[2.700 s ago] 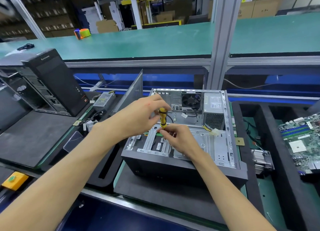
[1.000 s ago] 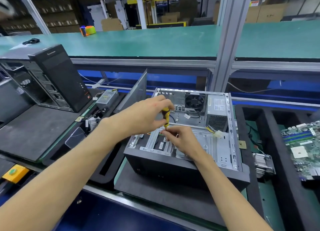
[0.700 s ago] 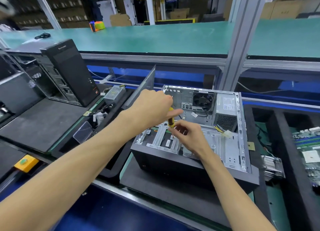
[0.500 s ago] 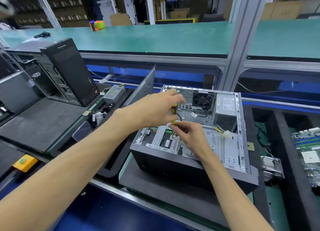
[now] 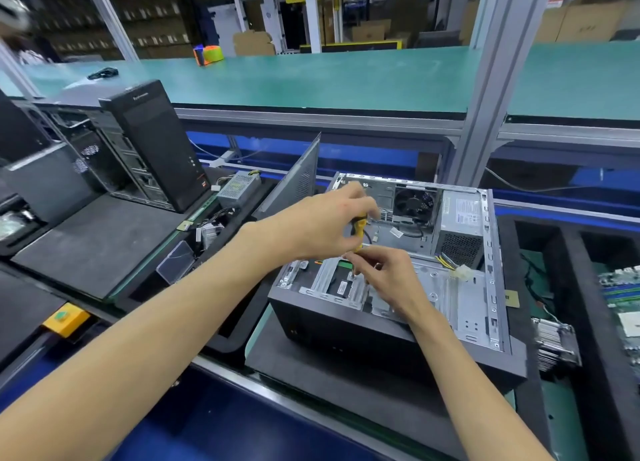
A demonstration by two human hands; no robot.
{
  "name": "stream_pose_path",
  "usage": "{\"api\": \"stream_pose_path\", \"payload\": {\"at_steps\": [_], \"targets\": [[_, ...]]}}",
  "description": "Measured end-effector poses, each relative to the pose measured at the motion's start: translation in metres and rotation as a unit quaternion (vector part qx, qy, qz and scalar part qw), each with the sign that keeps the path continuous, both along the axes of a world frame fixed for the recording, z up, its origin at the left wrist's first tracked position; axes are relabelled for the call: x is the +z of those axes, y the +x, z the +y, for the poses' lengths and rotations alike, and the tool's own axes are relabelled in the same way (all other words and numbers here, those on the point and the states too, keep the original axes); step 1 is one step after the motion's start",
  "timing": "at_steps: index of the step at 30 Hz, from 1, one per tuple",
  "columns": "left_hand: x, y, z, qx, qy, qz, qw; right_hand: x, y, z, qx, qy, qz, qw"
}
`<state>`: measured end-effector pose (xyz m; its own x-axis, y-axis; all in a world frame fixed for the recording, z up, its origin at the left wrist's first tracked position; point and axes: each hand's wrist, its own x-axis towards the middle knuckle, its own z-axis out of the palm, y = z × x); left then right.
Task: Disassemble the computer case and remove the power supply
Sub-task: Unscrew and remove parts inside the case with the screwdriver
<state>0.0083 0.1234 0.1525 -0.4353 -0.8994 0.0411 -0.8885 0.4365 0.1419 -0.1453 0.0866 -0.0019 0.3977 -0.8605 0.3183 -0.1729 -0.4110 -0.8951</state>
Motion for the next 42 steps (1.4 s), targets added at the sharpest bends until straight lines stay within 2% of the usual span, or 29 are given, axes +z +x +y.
{"api": "stream_pose_path", "payload": {"at_steps": [2, 5, 7, 9, 12, 15, 17, 21, 24, 30, 36, 42], "targets": [[0.0, 0.0, 0.0, 0.005, 0.009, -0.014, 1.0, 0.001, 0.0, 0.001, 0.012, 0.003, -0.002, 1.0], [0.0, -0.001, -0.004, 0.069, -0.068, -0.094, 0.991, 0.001, 0.001, 0.002, 0.016, -0.003, 0.008, 1.0], [-0.004, -0.005, -0.005, 0.119, -0.123, -0.158, 0.972, 0.001, 0.0, 0.002, 0.016, -0.001, 0.014, 1.0], [-0.008, -0.011, -0.006, 0.148, -0.162, -0.185, 0.958, 0.001, 0.0, 0.002, 0.022, 0.005, 0.014, 1.0], [-0.011, -0.007, -0.007, 0.123, -0.15, -0.135, 0.972, 0.002, 0.0, 0.003, 0.018, 0.008, 0.018, 1.0], [-0.004, 0.001, -0.006, 0.016, -0.025, -0.032, 0.999, 0.003, -0.001, 0.002, 0.005, 0.018, 0.024, 1.0], [0.0, 0.004, -0.008, -0.001, 0.008, -0.017, 1.0, 0.005, -0.002, 0.003, 0.005, 0.004, 0.038, 0.999], [0.004, 0.001, -0.016, 0.025, -0.052, -0.102, 0.993, 0.007, -0.008, 0.005, 0.005, -0.021, 0.099, 0.995], [-0.004, -0.001, -0.023, 0.06, -0.101, -0.15, 0.982, 0.002, -0.02, 0.007, -0.047, -0.011, 0.151, 0.987], [-0.009, 0.001, -0.031, 0.103, -0.135, -0.126, 0.977, 0.003, -0.014, 0.019, -0.085, 0.008, 0.242, 0.967], [-0.012, 0.001, -0.035, 0.089, -0.131, -0.113, 0.981, 0.007, 0.007, 0.019, -0.104, 0.03, 0.285, 0.952], [-0.013, 0.011, -0.035, 0.063, -0.166, -0.1, 0.979, 0.013, 0.017, 0.019, -0.134, 0.046, 0.317, 0.938]]}}
